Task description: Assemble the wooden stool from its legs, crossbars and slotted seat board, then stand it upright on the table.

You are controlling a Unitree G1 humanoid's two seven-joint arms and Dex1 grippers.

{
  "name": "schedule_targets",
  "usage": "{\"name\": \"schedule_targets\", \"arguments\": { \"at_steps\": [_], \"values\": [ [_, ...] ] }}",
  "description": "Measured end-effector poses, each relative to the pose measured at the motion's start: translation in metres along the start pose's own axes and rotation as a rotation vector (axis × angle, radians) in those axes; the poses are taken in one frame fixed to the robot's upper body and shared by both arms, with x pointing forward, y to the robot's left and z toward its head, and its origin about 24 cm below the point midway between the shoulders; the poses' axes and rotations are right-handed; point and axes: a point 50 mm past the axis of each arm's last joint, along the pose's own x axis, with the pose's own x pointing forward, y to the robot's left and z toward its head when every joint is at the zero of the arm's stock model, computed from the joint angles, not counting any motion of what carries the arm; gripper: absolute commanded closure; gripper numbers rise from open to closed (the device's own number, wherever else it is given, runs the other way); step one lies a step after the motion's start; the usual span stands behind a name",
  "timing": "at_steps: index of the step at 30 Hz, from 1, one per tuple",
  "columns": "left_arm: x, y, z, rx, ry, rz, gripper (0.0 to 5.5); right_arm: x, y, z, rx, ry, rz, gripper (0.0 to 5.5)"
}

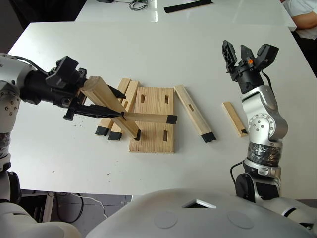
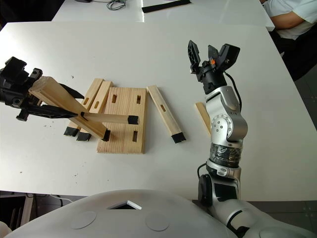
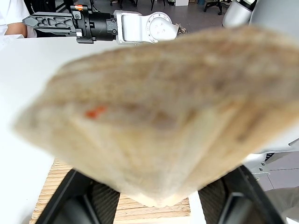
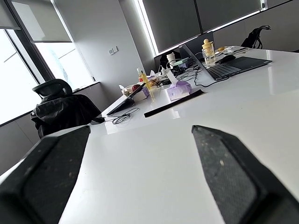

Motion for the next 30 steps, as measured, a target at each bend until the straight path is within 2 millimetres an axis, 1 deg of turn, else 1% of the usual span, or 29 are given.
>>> {"name": "schedule_targets", "arguments": {
  "at_steps": [7,11,13,16,17,20,23,26,30],
  "values": [
    [0.007,0.006,-0.012,0.000,0.008,-0.003,3.46,0.000,0.001,-0.001,0.003,0.002,0.002,1.49],
    [0.010,0.009,-0.014,0.044,0.015,-0.008,3.46,-0.001,0.008,-0.005,0.016,0.013,0.016,1.49],
    [0.010,0.009,-0.014,0.048,0.016,-0.009,3.46,-0.003,0.008,-0.009,0.022,0.028,0.013,1.49],
    [0.012,0.009,-0.015,0.100,0.030,-0.005,3.46,-0.003,0.011,-0.012,0.031,0.036,0.018,1.49],
    [0.014,0.008,-0.016,0.109,0.026,-0.004,3.46,-0.003,0.011,-0.013,0.034,0.036,0.020,1.49],
    [0.029,-0.005,-0.031,0.142,0.005,0.043,3.46,-0.003,0.013,-0.013,0.036,0.041,0.024,1.49],
    [0.040,-0.016,-0.035,0.179,-0.026,0.099,3.46,-0.002,0.010,-0.012,0.029,0.046,0.022,1.49],
    [0.046,-0.022,-0.037,0.173,-0.035,0.147,3.46,0.000,0.009,-0.009,0.018,0.053,0.025,1.49],
    [0.046,-0.023,-0.037,0.172,-0.025,0.159,3.46,0.005,0.014,-0.008,0.016,0.057,0.056,1.49]
  ]
}}
